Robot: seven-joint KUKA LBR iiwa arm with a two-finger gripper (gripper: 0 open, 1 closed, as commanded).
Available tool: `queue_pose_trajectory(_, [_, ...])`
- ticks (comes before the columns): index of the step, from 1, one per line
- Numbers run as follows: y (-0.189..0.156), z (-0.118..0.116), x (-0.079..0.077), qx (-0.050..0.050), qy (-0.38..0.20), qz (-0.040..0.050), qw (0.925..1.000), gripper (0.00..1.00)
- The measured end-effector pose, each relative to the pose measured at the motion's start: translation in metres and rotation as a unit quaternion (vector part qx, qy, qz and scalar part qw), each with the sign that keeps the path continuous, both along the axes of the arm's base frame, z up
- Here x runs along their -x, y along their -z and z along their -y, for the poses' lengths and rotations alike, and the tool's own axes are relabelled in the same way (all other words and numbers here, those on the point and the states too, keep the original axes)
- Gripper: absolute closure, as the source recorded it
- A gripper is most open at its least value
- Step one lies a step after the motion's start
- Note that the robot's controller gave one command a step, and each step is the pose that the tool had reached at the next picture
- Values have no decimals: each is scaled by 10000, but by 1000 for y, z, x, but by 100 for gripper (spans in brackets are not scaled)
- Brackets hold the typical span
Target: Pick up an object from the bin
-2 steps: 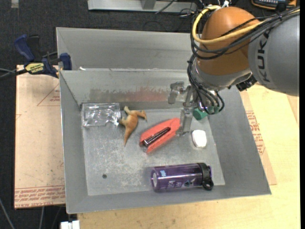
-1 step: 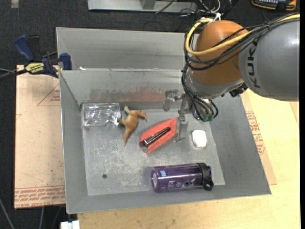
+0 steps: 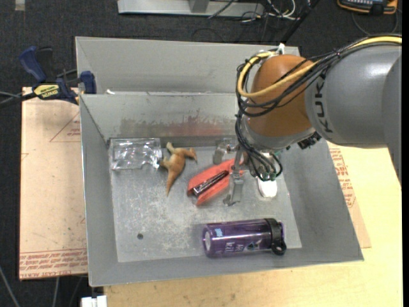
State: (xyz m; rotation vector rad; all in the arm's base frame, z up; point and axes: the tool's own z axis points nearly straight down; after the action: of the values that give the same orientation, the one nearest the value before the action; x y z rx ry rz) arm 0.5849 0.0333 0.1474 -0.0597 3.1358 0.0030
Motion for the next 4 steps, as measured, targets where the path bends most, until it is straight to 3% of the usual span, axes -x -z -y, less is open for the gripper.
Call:
queue_pose_trajectory(1, [31, -7, -3, 6, -137, -20, 9999, 0])
queue_pose_trajectory(2, [42, -10, -8, -7, -425, 7, 9991, 100])
queue_pose_trajectory(3, [42, -10, -8, -7, -425, 8, 9991, 100])
queue_pose_trajectory(4, [29, -13, -29, -9, -443, 9, 9990, 100])
